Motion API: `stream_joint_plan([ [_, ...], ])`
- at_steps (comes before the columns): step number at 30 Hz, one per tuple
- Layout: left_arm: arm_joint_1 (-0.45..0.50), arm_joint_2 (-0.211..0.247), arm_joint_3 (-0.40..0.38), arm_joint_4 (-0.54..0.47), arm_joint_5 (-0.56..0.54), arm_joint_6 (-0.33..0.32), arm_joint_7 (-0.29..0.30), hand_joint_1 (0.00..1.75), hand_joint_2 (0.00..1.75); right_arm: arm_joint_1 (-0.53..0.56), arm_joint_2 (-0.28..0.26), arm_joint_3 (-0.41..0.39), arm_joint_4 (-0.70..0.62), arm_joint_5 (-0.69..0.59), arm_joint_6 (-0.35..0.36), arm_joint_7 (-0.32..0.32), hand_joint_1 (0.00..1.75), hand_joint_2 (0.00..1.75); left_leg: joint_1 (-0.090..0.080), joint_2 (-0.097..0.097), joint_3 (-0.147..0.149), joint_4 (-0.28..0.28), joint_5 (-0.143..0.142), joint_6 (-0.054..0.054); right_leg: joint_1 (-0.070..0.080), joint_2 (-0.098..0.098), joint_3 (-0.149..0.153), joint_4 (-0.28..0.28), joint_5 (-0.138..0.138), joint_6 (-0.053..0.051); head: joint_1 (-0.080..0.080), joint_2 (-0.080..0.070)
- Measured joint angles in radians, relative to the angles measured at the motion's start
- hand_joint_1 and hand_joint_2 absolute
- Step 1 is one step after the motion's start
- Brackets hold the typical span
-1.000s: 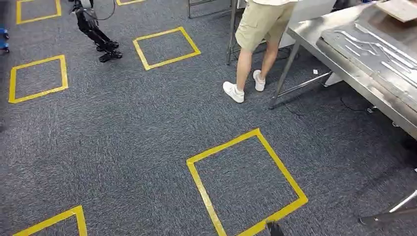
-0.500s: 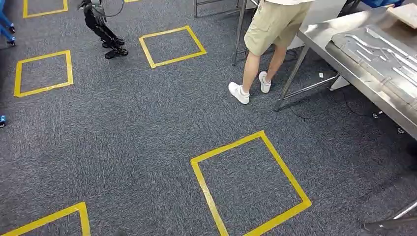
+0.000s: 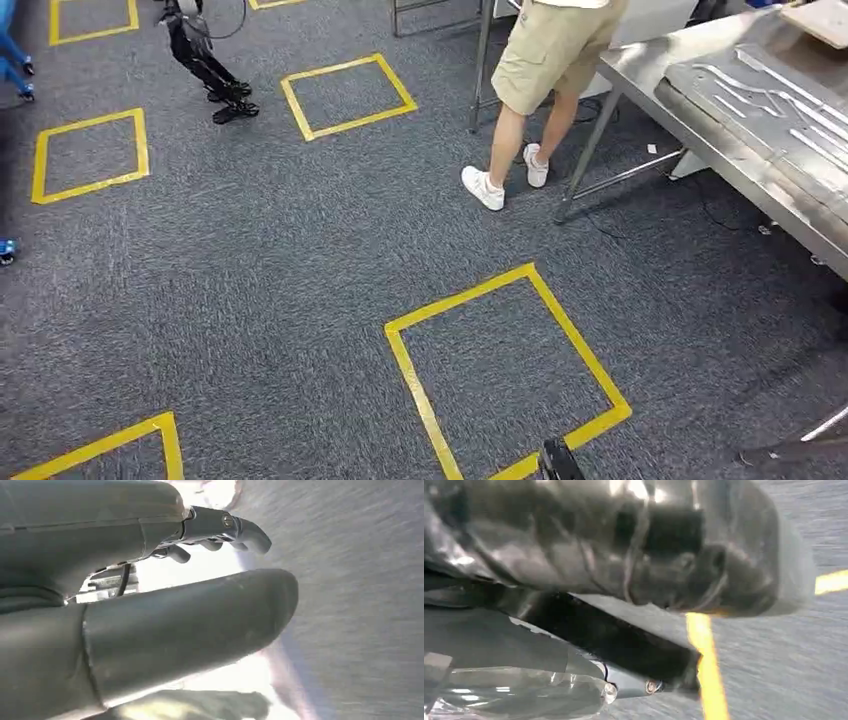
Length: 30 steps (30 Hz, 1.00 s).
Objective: Take the parts from the cabinet and place them on the table.
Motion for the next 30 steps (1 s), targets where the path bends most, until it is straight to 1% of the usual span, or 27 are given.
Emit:
stream_joint_plan([
  [2,-0.053,0.0,0.0,-0.055,0.0,0.0,-0.003,0.0,0.0,0.053,0.0,0.0,0.06,0.0,0.0,0.001,0.0,0.0,-0.004,-0.005,-0.003,0.009,-0.006,0.011,0.001,-0.005,0.004,0.0,-0.002,0.004,0.002,0.0],
  [3,-0.077,-0.001,0.0,-0.084,0.0,0.0,-0.004,0.0,0.0,0.077,0.001,0.0,0.093,0.0,0.0,0.001,0.0,0.0,-0.004,-0.005,-0.004,0.007,-0.006,0.014,0.001,-0.007,0.007,0.0,-0.002,0.005,0.001,0.0],
  [4,-0.109,-0.003,0.0,-0.119,0.0,0.0,-0.005,0.0,0.0,0.107,0.0,0.0,0.127,0.0,0.0,0.001,0.0,0.0,0.002,-0.006,-0.002,-0.001,0.0,0.022,0.0,-0.009,0.004,0.003,-0.01,0.01,0.001,0.0],
  [5,-0.137,-0.004,0.0,-0.151,0.0,0.0,-0.005,0.0,0.0,0.135,0.001,0.0,0.157,0.0,0.0,0.001,0.0,0.0,0.002,-0.008,-0.002,-0.002,0.0,0.025,-0.003,-0.008,-0.003,0.025,-0.032,0.016,0.002,0.0],
  [6,-0.163,-0.004,0.0,-0.186,0.0,0.0,-0.005,0.0,0.0,0.163,0.001,0.0,0.193,0.0,0.001,0.001,0.0,0.0,0.002,-0.01,-0.002,-0.002,-0.001,0.029,-0.005,-0.008,-0.029,0.084,-0.071,0.021,0.001,0.0],
  [8,-0.207,-0.004,0.0,-0.244,0.0,0.0,-0.005,0.0,0.0,0.206,0.0,0.0,0.254,0.0,0.001,0.001,0.0,0.0,0.001,-0.016,-0.004,0.0,-0.001,0.03,-0.007,-0.008,-0.111,0.249,-0.147,0.028,0.001,0.0],
  [9,-0.225,-0.003,0.0,-0.267,0.0,0.0,-0.005,0.0,0.0,0.224,0.0,0.0,0.28,0.0,0.0,0.001,0.0,0.0,0.0,-0.019,-0.004,0.001,-0.002,0.031,-0.008,-0.008,-0.146,0.318,-0.164,0.03,0.002,0.0],
  [10,-0.234,-0.003,0.0,-0.281,0.0,0.0,-0.005,0.0,0.0,0.235,0.0,0.0,0.296,0.0,0.0,0.001,0.0,0.0,0.0,-0.023,-0.003,0.001,-0.003,0.032,-0.007,-0.008,-0.158,0.332,-0.152,0.029,0.002,0.0],
  [11,-0.239,-0.003,0.001,-0.287,0.0,0.001,-0.005,0.0,0.0,0.243,0.0,0.0,0.301,0.0,0.0,0.001,0.0,0.0,-0.001,-0.027,-0.001,0.001,-0.004,0.032,-0.006,-0.008,-0.145,0.295,-0.115,0.025,0.002,0.0],
  [12,-0.235,-0.003,0.001,-0.287,0.0,0.001,-0.005,0.0,0.0,0.242,0.0,0.0,0.301,0.0,0.0,0.001,0.0,0.0,-0.001,-0.03,0.002,0.001,-0.005,0.031,-0.004,-0.008,-0.112,0.216,-0.062,0.018,0.002,0.0],
  [13,-0.221,-0.003,0.001,-0.284,0.0,0.001,-0.003,0.0,0.0,0.229,0.0,0.0,0.293,0.0,0.0,0.0,0.0,0.0,-0.002,-0.029,0.006,0.0,-0.007,0.031,0.001,-0.008,-0.065,0.111,-0.006,0.008,0.002,0.0],
  [14,-0.202,-0.004,0.001,-0.276,0.0,0.001,-0.002,0.0,0.0,0.213,0.0,0.0,0.279,0.0,0.0,-0.001,0.0,0.0,0.001,-0.027,0.007,-0.002,-0.008,0.031,0.009,-0.007,-0.03,0.027,0.027,-0.006,0.002,0.0],
  [15,-0.185,-0.009,0.001,-0.254,0.0,0.001,-0.001,0.0,0.0,0.19,-0.006,0.0,0.259,0.0,0.0,-0.001,0.0,0.0,0.001,-0.021,0.003,-0.004,-0.007,0.029,0.011,-0.006,-0.013,0.015,0.014,-0.013,0.0,0.0],
  [17,-0.134,-0.01,0.001,-0.2,0.0,0.0,0.002,0.0,0.0,0.136,-0.004,0.0,0.205,0.0,0.0,-0.003,0.0,0.0,0.008,-0.018,0.001,-0.006,-0.004,0.022,0.018,0.0,-0.019,0.01,0.021,-0.015,0.001,0.0],
  [18,-0.105,-0.013,0.0,-0.171,0.001,0.0,0.002,0.0,0.0,0.109,-0.004,0.0,0.172,0.0,0.0,-0.003,0.0,0.0,0.008,-0.016,0.006,-0.016,0.0,0.015,0.02,0.004,-0.018,0.003,0.025,-0.021,0.001,0.0],
  [19,-0.076,-0.014,0.0,-0.137,0.001,0.0,0.002,0.0,0.0,0.077,-0.004,0.0,0.134,0.0,0.0,-0.003,0.0,0.0,0.002,-0.016,0.014,-0.025,0.004,0.008,0.018,0.004,-0.006,-0.024,0.035,-0.03,0.001,0.0],
  [20,-0.046,-0.014,0.0,-0.107,0.001,0.0,0.002,0.0,0.0,0.045,-0.004,0.0,0.102,0.0,0.0,-0.003,0.0,0.0,0.002,-0.014,0.014,-0.012,-0.012,0.008,0.005,-0.003,0.01,-0.046,0.044,-0.027,0.001,0.0],
  [21,-0.015,-0.014,0.0,-0.071,0.002,0.0,0.002,0.0,0.0,0.02,-0.002,0.0,0.063,0.0,0.0,-0.003,0.0,0.0,0.001,-0.012,-0.004,0.028,-0.043,0.007,0.004,0.002,0.013,-0.052,0.046,-0.032,0.001,0.0],
  [22,0.01,-0.014,0.0,-0.042,0.002,0.0,0.002,0.0,0.0,-0.006,-0.002,0.0,0.032,0.0,0.0,-0.003,0.0,1.75,0.002,-0.011,-0.038,0.1,-0.082,0.005,0.003,0.003,0.012,-0.05,0.046,-0.033,0.0,0.0],
  [23,0.032,-0.012,0.0,-0.01,0.002,0.0,0.003,0.0,0.0,-0.03,-0.002,0.0,0.001,0.0,0.0,-0.003,0.0,1.75,0.002,-0.011,-0.081,0.185,-0.122,0.001,0.003,0.003,0.008,-0.048,0.046,-0.033,0.0,0.0],
  [24,0.053,-0.01,0.0,0.019,0.002,0.0,0.003,0.0,0.0,-0.051,-0.003,0.0,-0.027,0.0,0.0,-0.003,0.0,1.75,0.002,-0.011,-0.119,0.263,-0.151,-0.004,0.004,0.004,0.002,-0.041,0.045,-0.033,0.0,0.0],
  [25,0.067,-0.007,0.0,0.038,0.002,0.0,0.003,0.0,0.0,-0.063,-0.003,0.0,-0.045,0.0,0.0,-0.003,0.0,1.75,0.003,-0.01,-0.137,0.299,-0.152,-0.008,0.003,0.003,-0.002,-0.033,0.042,-0.032,0.0,0.0],
  [26,0.075,-0.006,0.0,0.048,0.002,0.0,0.003,0.0,0.0,-0.07,-0.003,0.0,-0.055,0.0,0.0,-0.003,0.0,1.75,0.004,-0.007,-0.128,0.279,-0.127,-0.011,0.002,0.001,-0.005,-0.025,0.038,-0.031,0.001,0.0],
  [27,0.074,-0.003,0.0,0.049,0.002,0.0,0.003,0.0,0.0,-0.068,-0.003,0.0,-0.056,0.0,0.0,-0.003,0.0,1.75,0.005,-0.002,-0.098,0.217,-0.089,-0.013,0.001,-0.002,-0.008,-0.02,0.034,-0.028,0.0,0.0],
  [28,0.061,-0.002,0.0,0.047,0.001,0.0,0.002,0.0,0.0,-0.058,-0.002,0.0,-0.052,0.0,0.0,-0.002,0.0,1.75,0.005,0.005,-0.05,0.122,-0.043,-0.015,-0.003,-0.01,-0.009,-0.012,0.03,-0.022,0.0,0.0],
  [29,0.042,0.0,0.0,0.038,0.001,0.0,0.001,0.0,0.0,-0.041,-0.002,0.0,-0.042,0.0,0.0,-0.001,0.0,1.75,0.005,0.023,-0.002,0.032,-0.006,-0.016,-0.004,-0.019,-0.01,-0.004,0.023,-0.015,0.0,0.0],
  [30,0.016,-0.001,0.0,0.019,0.0,0.0,0.001,0.0,0.0,-0.017,-0.003,0.0,-0.021,0.0,0.0,0.0,0.0,1.75,-0.006,0.045,0.02,0.004,-0.021,-0.01,0.003,-0.033,-0.019,-0.001,0.017,-0.009,0.0,0.0],
])
